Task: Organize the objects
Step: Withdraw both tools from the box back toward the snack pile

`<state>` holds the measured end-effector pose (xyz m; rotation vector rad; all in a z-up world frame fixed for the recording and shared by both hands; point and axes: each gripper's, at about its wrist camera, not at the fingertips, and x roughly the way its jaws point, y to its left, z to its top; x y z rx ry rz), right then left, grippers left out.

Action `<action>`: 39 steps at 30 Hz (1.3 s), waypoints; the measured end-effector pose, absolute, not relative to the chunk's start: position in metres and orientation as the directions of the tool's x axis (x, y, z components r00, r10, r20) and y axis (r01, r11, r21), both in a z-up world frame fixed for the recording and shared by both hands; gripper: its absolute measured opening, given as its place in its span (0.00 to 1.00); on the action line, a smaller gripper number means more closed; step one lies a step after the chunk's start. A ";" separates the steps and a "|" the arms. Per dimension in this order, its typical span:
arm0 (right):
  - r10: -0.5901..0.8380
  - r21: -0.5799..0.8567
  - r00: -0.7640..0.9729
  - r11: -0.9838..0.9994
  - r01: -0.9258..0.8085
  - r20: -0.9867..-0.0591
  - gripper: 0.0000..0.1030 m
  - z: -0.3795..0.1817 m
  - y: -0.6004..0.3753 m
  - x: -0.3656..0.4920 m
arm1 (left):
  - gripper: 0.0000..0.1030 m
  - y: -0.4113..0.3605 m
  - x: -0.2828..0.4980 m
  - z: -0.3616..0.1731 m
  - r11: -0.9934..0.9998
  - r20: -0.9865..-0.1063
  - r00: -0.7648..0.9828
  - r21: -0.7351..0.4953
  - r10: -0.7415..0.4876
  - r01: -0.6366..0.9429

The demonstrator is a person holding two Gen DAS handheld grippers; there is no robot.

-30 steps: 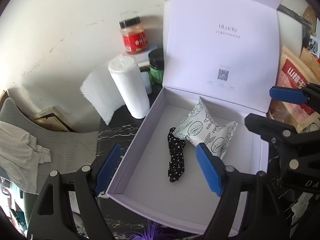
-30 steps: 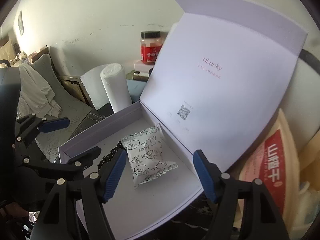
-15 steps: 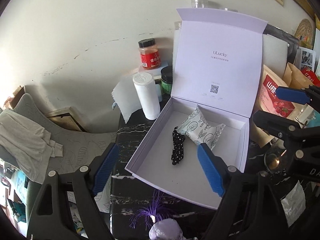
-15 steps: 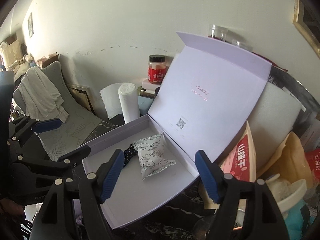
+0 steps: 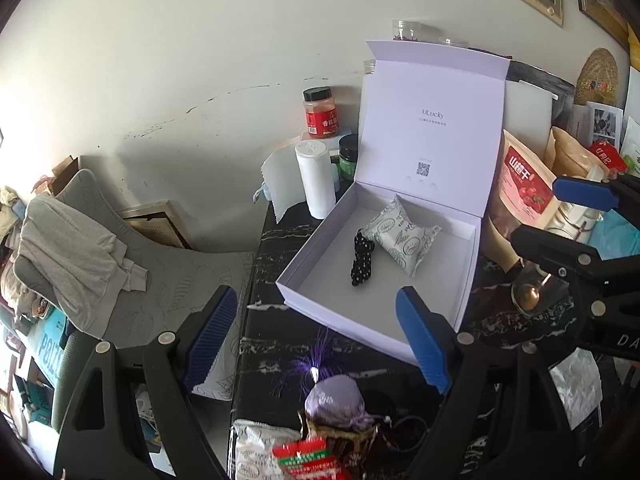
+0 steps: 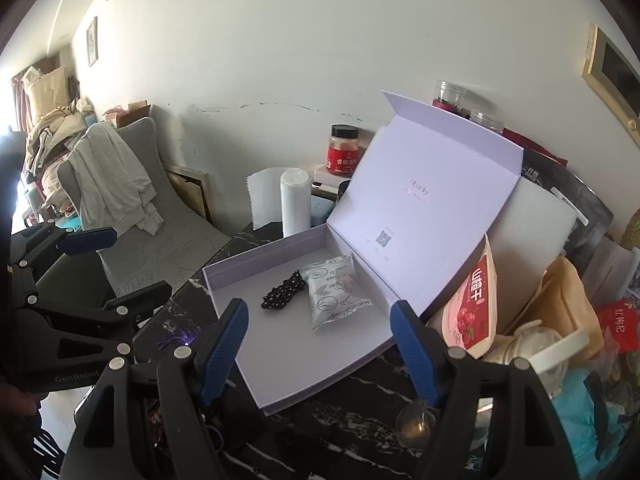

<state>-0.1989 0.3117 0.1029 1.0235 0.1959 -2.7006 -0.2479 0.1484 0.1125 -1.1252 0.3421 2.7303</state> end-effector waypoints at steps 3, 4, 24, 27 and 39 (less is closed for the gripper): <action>-0.193 -0.042 -0.726 -0.956 0.291 -0.660 0.72 0.106 0.307 -0.184 | 0.79 0.143 -0.229 0.114 -0.962 -0.706 -0.706 0.146 0.061 -0.229; -0.198 -0.041 -0.726 -0.954 0.298 -0.658 0.72 0.106 0.306 -0.180 | 0.79 0.141 -0.224 0.114 -0.963 -0.705 -0.707 0.144 0.060 -0.226; -0.302 -0.015 -0.648 -0.900 0.435 -0.699 0.72 0.064 0.276 -0.117 | 0.81 0.093 -0.127 0.075 -0.990 -0.736 -0.677 0.113 -0.025 -0.086; -0.311 -0.013 -0.635 -0.892 0.452 -0.707 0.72 0.058 0.272 -0.110 | 0.81 0.087 -0.115 0.071 -0.991 -0.738 -0.674 0.111 -0.035 -0.070; -0.360 0.006 -0.577 -0.852 0.524 -0.733 0.72 0.034 0.253 -0.080 | 0.81 0.068 -0.066 0.049 -0.995 -0.751 -0.656 0.099 -0.072 -0.005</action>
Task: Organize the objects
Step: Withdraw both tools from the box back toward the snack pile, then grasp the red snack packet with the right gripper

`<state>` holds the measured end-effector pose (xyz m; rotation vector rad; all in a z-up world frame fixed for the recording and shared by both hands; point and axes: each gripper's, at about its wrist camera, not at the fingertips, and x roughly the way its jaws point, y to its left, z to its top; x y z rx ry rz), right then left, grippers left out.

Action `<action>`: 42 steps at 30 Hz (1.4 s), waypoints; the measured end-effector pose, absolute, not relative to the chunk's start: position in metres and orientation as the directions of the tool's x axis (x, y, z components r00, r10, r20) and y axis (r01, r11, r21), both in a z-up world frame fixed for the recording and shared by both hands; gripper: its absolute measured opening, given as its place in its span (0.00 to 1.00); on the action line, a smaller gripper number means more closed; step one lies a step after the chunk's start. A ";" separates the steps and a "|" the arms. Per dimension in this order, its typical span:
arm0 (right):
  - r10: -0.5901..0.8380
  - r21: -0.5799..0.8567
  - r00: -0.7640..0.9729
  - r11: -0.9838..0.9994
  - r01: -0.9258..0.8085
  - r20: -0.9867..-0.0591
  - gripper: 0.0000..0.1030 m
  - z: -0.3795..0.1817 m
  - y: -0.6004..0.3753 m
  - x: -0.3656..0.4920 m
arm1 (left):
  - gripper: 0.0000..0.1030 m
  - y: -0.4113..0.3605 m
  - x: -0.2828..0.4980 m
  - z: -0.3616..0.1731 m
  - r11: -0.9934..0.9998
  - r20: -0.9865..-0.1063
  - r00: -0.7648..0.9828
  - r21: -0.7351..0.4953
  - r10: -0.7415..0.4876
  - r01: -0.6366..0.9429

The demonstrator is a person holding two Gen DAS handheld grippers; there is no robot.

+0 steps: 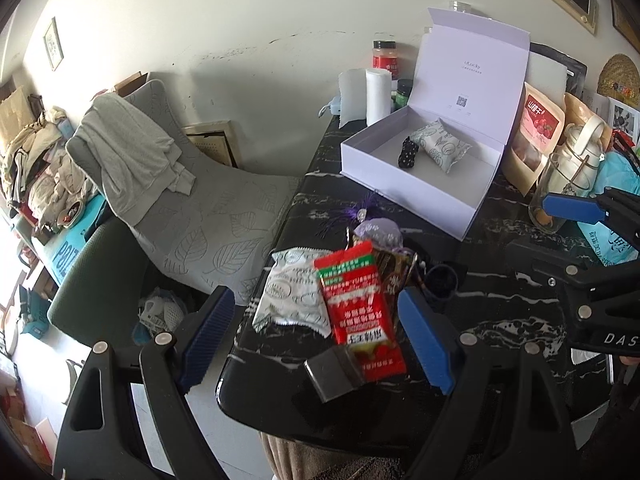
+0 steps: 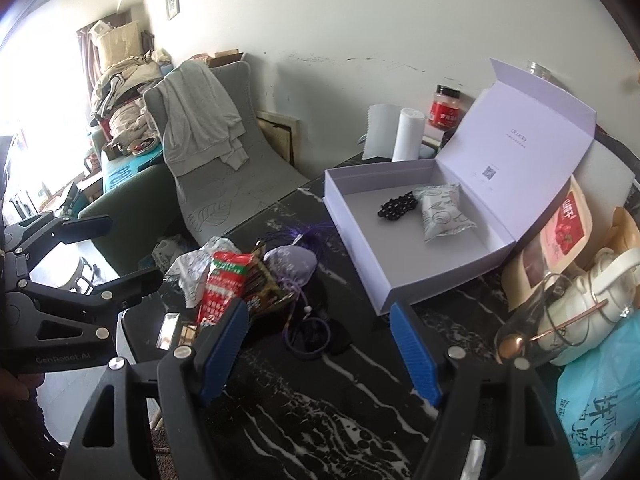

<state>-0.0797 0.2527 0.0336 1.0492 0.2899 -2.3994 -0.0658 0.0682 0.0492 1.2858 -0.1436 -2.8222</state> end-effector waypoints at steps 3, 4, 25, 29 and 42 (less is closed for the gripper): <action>-0.373 0.010 -0.570 -0.843 0.538 -0.732 0.72 0.031 0.249 -0.074 | 0.81 0.064 -0.056 0.044 -0.995 -0.754 -0.652 0.095 -0.079 0.010; -0.378 0.011 -0.575 -0.842 0.539 -0.726 0.72 0.030 0.247 -0.070 | 0.81 0.062 -0.052 0.043 -0.995 -0.754 -0.652 0.095 -0.082 0.016; -0.463 0.040 -0.497 -0.760 0.649 -0.734 0.72 -0.008 0.210 -0.042 | 0.81 0.037 -0.014 0.005 -0.989 -0.749 -0.645 0.116 -0.150 0.095; -0.469 0.059 -0.473 -0.754 0.655 -0.745 0.72 -0.020 0.209 -0.045 | 0.81 0.036 -0.016 -0.012 -0.992 -0.761 -0.636 0.094 -0.127 0.086; -0.457 0.091 -0.453 -0.774 0.627 -0.766 0.72 -0.053 0.223 -0.067 | 0.81 0.041 -0.038 -0.055 -0.999 -0.801 -0.598 -0.013 -0.011 0.036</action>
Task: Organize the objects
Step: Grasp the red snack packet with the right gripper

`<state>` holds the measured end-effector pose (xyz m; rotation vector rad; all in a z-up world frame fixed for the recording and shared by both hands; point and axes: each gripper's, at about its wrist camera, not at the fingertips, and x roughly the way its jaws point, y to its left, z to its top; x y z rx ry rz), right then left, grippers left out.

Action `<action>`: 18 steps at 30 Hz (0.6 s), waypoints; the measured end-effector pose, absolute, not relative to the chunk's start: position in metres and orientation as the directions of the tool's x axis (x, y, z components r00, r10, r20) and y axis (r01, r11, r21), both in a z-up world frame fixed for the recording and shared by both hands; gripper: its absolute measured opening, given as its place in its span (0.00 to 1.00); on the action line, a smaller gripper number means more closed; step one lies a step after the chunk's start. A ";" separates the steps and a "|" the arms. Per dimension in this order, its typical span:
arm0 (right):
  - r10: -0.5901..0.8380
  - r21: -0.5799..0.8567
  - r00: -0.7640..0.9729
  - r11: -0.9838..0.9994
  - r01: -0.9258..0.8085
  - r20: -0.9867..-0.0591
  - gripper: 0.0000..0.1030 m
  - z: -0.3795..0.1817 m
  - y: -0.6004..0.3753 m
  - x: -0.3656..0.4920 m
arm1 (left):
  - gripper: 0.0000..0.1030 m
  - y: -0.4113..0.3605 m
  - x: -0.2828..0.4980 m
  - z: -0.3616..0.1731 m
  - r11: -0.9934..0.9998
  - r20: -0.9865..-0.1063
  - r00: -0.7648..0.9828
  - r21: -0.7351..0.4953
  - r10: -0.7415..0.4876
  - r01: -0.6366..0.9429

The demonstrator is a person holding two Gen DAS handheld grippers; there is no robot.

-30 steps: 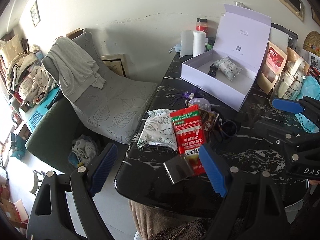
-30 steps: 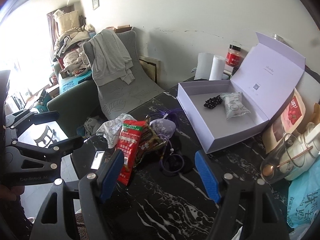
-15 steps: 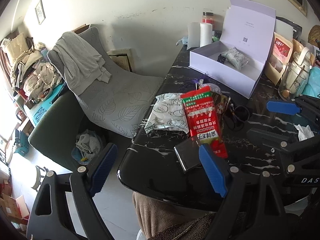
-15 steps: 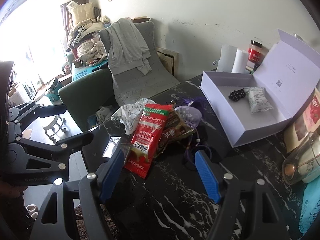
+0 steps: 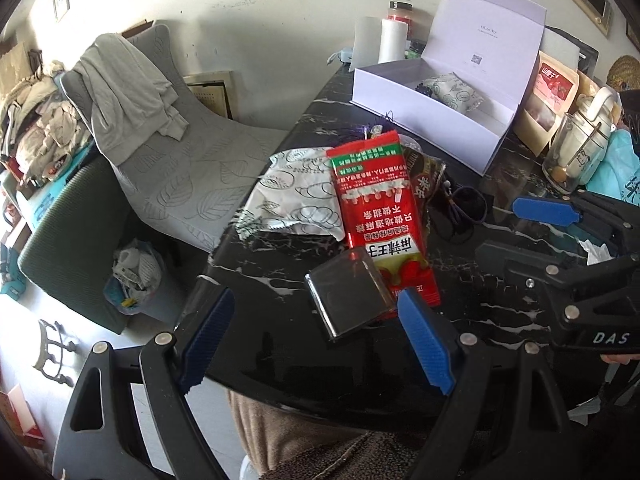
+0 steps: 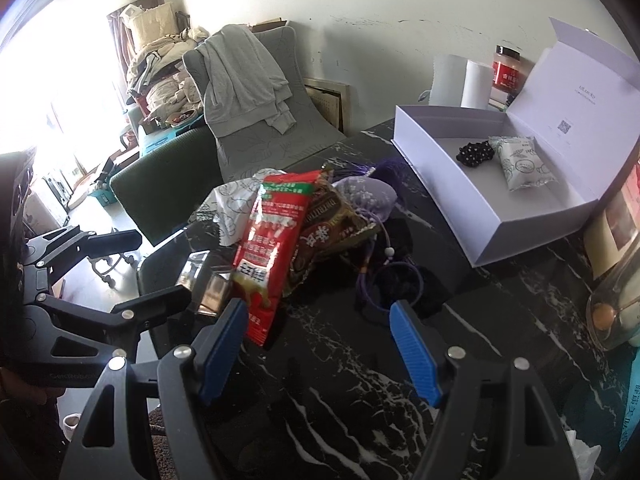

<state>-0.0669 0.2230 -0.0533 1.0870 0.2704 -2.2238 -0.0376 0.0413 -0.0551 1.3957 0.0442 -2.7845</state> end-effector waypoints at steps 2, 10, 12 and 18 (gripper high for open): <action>-0.446 0.074 -0.466 -0.778 0.624 -0.764 0.72 -0.057 0.224 -0.071 | 0.81 0.039 -0.042 -0.061 -0.999 -0.807 -0.591 -0.036 0.005 0.041; -0.414 0.070 -0.470 -0.803 0.592 -0.780 0.72 -0.072 0.226 -0.096 | 0.80 0.037 -0.057 -0.074 -0.996 -0.809 -0.584 -0.086 0.059 0.019; -0.407 0.075 -0.473 -0.813 0.577 -0.782 0.72 -0.074 0.228 -0.103 | 0.80 0.037 -0.059 -0.076 -0.996 -0.810 -0.583 -0.086 0.063 0.013; -0.414 0.108 -0.480 -0.832 0.544 -0.773 0.72 -0.076 0.241 -0.119 | 0.60 0.032 -0.066 -0.082 -0.988 -0.809 -0.571 -0.157 0.138 -0.016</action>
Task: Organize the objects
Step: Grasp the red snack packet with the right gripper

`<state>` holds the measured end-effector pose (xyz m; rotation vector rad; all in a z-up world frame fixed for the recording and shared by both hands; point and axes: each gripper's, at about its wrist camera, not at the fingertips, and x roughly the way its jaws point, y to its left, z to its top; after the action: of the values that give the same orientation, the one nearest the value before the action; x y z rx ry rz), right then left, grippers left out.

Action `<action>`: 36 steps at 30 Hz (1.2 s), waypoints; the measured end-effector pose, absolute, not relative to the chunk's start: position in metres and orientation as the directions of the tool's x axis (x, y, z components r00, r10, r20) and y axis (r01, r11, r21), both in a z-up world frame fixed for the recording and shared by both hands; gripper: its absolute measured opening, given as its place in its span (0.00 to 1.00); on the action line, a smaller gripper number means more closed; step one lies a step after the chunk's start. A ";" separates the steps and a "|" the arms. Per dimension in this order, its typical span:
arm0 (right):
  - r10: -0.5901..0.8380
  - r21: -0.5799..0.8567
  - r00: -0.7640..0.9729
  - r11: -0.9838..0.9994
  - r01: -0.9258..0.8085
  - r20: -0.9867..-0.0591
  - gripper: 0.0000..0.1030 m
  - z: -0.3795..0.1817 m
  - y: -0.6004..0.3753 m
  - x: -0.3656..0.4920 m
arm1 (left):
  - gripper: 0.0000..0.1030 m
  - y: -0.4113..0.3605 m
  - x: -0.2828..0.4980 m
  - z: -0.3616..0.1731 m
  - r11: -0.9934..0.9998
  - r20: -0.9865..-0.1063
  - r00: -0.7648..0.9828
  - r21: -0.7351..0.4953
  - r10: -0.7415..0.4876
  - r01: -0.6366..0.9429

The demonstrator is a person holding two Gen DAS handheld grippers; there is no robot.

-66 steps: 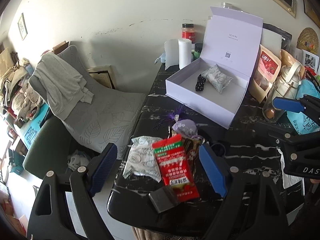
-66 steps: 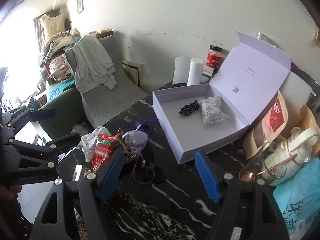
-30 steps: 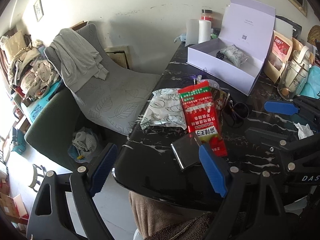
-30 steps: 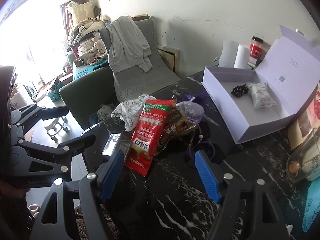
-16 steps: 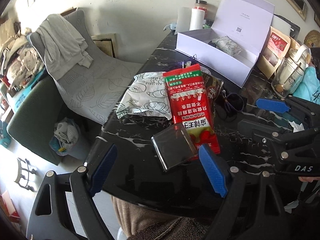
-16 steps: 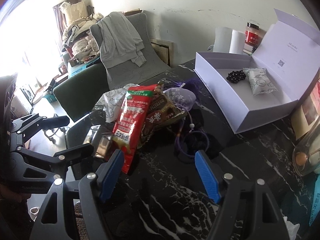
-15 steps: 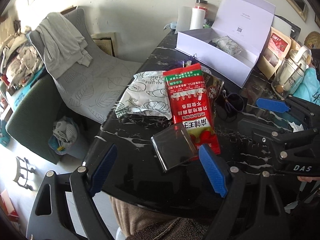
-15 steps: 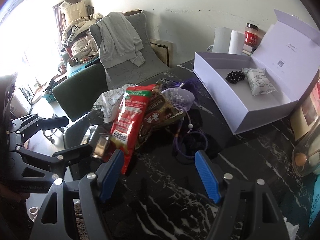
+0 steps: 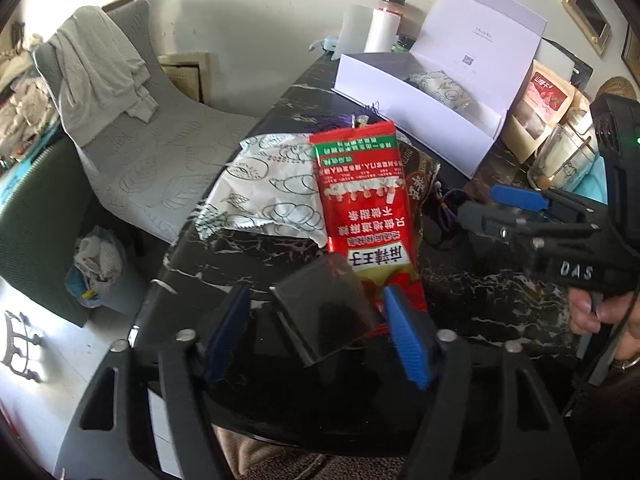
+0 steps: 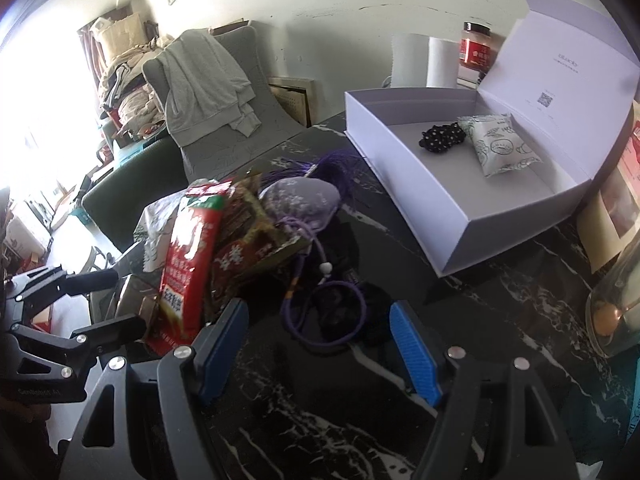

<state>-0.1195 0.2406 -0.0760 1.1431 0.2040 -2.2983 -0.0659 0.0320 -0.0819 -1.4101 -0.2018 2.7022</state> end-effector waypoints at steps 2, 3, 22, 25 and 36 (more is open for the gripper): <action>-0.414 0.120 -0.485 -0.841 0.528 -0.770 0.72 -0.076 0.246 -0.124 | 0.57 0.030 -0.068 -0.084 -0.986 -0.812 -0.565 -0.167 0.148 -0.018; -0.413 0.125 -0.488 -0.846 0.518 -0.769 0.72 -0.077 0.249 -0.127 | 0.57 0.029 -0.069 -0.084 -0.987 -0.813 -0.565 -0.163 0.143 -0.016; -0.527 0.161 -0.410 -0.738 0.655 -0.744 0.57 -0.065 0.223 -0.107 | 0.57 0.001 -0.063 -0.083 -0.981 -0.816 -0.559 -0.192 0.150 0.017; -0.546 0.163 -0.374 -0.700 0.695 -0.750 0.57 -0.065 0.208 -0.096 | 0.57 -0.005 -0.057 -0.082 -0.979 -0.813 -0.561 -0.202 0.159 0.015; -0.545 0.267 -0.214 -0.669 0.693 -0.810 0.15 -0.093 0.178 -0.084 | 0.57 -0.002 -0.050 -0.081 -0.982 -0.810 -0.565 -0.189 0.155 0.002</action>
<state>-0.0841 0.1780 -0.0933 1.2221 0.1938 -1.9623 -0.0504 -0.0020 -0.0815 -1.4188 -0.2584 2.6924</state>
